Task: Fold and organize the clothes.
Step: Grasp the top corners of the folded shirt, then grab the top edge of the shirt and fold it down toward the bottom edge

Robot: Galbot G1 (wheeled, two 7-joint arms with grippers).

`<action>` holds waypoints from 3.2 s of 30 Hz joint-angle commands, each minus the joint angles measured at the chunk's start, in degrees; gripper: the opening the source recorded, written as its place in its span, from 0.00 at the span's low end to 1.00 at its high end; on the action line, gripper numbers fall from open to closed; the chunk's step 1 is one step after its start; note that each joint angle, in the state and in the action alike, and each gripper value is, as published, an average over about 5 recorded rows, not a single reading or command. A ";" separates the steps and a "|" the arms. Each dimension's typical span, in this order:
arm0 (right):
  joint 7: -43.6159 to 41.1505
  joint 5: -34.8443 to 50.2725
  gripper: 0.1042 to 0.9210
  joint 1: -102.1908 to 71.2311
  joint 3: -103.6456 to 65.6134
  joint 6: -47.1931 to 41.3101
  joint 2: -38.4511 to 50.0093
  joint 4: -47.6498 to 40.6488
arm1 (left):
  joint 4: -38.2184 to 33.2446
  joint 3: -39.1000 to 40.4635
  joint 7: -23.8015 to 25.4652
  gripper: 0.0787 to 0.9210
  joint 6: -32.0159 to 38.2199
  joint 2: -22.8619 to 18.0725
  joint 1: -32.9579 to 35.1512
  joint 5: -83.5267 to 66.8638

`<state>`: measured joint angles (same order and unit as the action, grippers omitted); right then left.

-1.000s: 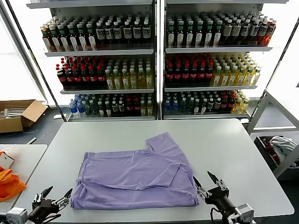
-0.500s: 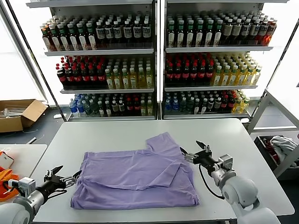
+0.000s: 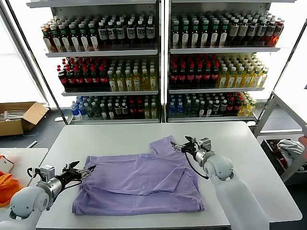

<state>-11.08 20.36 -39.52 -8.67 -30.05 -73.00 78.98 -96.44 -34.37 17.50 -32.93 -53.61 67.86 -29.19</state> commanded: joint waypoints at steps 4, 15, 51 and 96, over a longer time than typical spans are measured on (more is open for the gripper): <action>-0.13 -1.78 0.88 4.16 2.37 -0.42 -3.72 -8.09 | 10.08 5.87 0.52 0.88 0.03 0.19 -10.68 -1.14; -0.67 -1.31 0.73 7.63 2.45 0.82 -5.43 -14.36 | 12.04 7.07 1.30 0.60 -0.06 -0.67 -9.73 0.09; 5.44 16.25 0.00 -26.02 -12.08 0.98 3.78 35.16 | -15.88 -9.61 -4.93 0.01 1.57 -5.50 11.59 -2.85; 6.13 8.57 0.48 -62.04 -33.87 12.19 2.57 53.90 | -32.52 -14.20 -10.04 0.32 0.94 -7.82 26.71 1.44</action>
<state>-5.78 28.95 -100.44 -39.19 -22.44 -70.10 131.21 -123.34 -50.91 13.73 -31.67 -60.36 97.95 -24.72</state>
